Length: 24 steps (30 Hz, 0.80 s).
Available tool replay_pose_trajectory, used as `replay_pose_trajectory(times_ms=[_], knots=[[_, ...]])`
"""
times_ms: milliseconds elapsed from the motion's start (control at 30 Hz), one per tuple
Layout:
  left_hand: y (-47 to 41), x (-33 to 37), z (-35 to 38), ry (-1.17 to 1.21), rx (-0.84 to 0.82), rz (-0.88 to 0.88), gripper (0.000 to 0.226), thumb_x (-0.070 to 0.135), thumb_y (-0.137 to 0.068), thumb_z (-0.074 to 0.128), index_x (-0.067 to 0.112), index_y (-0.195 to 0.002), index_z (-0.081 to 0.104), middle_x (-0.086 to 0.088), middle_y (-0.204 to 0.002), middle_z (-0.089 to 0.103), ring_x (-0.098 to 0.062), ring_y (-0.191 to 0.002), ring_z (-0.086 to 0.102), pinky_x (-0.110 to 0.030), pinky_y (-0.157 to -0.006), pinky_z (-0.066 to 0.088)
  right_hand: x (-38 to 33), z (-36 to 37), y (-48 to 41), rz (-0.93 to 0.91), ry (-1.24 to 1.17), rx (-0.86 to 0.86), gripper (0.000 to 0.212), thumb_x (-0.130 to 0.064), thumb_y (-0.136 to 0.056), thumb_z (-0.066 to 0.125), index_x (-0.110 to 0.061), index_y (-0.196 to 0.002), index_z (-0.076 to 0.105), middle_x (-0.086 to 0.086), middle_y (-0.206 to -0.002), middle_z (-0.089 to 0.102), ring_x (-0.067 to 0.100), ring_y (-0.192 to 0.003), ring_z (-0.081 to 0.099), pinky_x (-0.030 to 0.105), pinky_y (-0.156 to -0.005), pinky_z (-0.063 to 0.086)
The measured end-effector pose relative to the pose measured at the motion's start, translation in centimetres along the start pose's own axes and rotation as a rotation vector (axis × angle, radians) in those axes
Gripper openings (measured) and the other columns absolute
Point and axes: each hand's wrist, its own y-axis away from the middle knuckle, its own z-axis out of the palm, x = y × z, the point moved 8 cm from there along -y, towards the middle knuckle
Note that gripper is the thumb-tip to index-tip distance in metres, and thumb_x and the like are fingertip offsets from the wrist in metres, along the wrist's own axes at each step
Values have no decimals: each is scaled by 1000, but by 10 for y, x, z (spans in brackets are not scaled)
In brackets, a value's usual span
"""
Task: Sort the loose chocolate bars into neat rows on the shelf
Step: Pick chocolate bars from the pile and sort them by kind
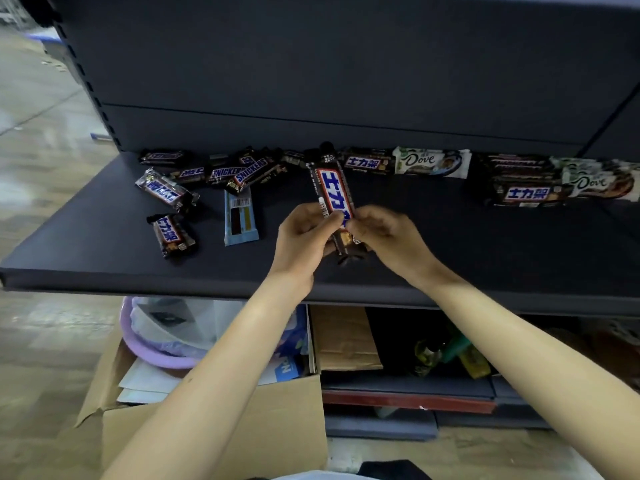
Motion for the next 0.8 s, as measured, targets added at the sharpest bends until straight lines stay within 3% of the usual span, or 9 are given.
replay_pose_trajectory(times_ms=[133,267,400,500,567,667,800], knots=[[-2,0,7,-104,-30,36,11,14,-84,65,20,-91,59,0,-93,68,-15,-91,65,-32,-85,51,8,-12,1,66,-3,14,7,-17,-89,60,-20,-93,63,-11,-81,65,-10,-67,59,7,-62,45],[-6,-2,14,-99,-84,8,8,29,-89,56,27,-97,54,8,-95,67,-5,-89,64,-27,-79,45,17,-32,7,118,64,-27,9,-19,-91,56,-24,-94,63,-13,-84,65,-6,-73,60,13,-72,46],[-12,6,19,-28,-55,93,11,19,-92,54,29,-96,59,8,-92,67,-3,-82,65,-23,-69,54,24,-61,14,126,290,-7,19,-18,-94,51,-17,-107,66,-10,-93,60,-3,-80,56,10,-72,42],[-12,3,29,-121,-5,155,13,14,-92,54,21,-89,64,5,-81,66,3,-62,62,-14,-55,50,28,-74,23,122,305,-7,16,-18,-94,51,-25,-94,65,-12,-87,61,-7,-73,56,8,-68,41],[-12,-5,44,-210,-46,142,11,19,-91,55,25,-87,64,10,-82,66,6,-64,61,-13,-59,49,33,-80,27,132,314,7,17,-18,-95,50,-28,-88,62,-8,-83,64,-8,-68,56,8,-66,41],[-13,-19,73,-424,-237,89,5,31,-87,60,32,-92,62,16,-89,65,5,-78,63,-14,-68,51,36,-97,31,122,316,102,16,-16,-94,51,-23,-90,65,-15,-81,62,-12,-69,56,7,-68,42],[-17,-22,93,-602,-274,135,16,25,-81,68,38,-87,60,21,-88,61,-2,-86,61,-24,-79,52,43,-135,41,151,245,262,15,-17,-94,52,-20,-92,67,-18,-79,62,-12,-68,56,3,-64,41]])
